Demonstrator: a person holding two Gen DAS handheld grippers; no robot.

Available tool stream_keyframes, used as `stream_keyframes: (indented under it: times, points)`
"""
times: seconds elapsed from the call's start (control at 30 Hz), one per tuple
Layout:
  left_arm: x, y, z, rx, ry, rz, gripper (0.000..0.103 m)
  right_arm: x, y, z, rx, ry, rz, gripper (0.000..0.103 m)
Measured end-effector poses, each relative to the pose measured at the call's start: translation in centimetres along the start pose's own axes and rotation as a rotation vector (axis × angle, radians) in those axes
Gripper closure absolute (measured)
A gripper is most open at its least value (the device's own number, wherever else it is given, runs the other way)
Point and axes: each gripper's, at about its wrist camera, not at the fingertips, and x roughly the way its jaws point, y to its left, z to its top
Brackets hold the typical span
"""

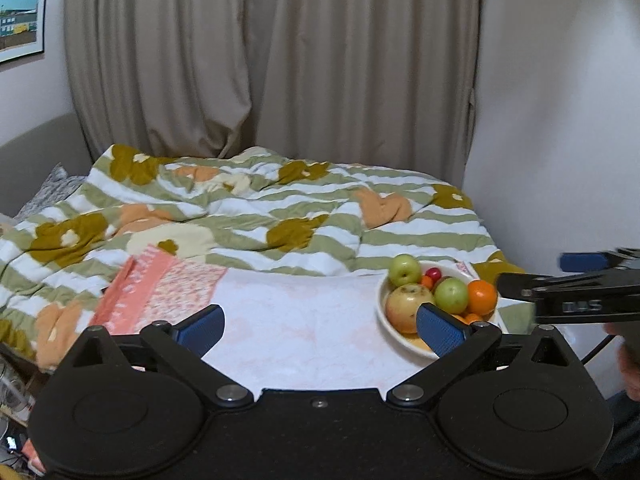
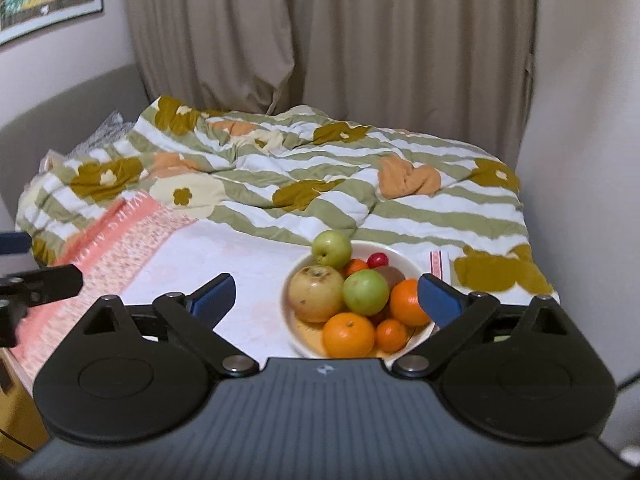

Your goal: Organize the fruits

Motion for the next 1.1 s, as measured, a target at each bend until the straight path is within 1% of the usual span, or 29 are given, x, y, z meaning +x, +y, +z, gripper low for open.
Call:
stream_keyframes:
  times: [0.17,0.37,0.5,0.6,0.7,0.8,1.1]
  points:
    - [-1.6,2.5,-0.2,-0.005,0.004,0.002,0.000,-3.2,2.4,-0.9,0.054,0.036,-0.047,0.000]
    - [-2.9,4.8,-1.2,0.028,0.013,-0.017,0.000,-5.2,5.3,-2.9,0.086,0.066,-0.108,0.000]
    - [-3.2,5.9,-2.2,0.056,0.019,-0.015,0.000,-5.6,6.8,-4.3,0.117,0.086,-0.129,0.000]
    - [-3.4,6.7,-2.6,0.051,0.025,-0.029,0.000,-5.6,7.6,-4.8,0.132,0.099,-0.141,0.000]
    - [-3.5,7.3,-2.9,0.043,0.022,-0.040,0.000,-5.6,8.1,-4.8,0.137,0.102,-0.150,0.000]
    - [-3.6,7.7,-3.1,0.051,0.018,-0.032,0.000,-5.7,8.6,-4.8,0.138,0.103,-0.161,0.000]
    - [-3.6,8.5,-3.2,0.035,0.011,-0.041,0.000,-5.7,8.9,-5.0,0.143,0.105,-0.167,0.000]
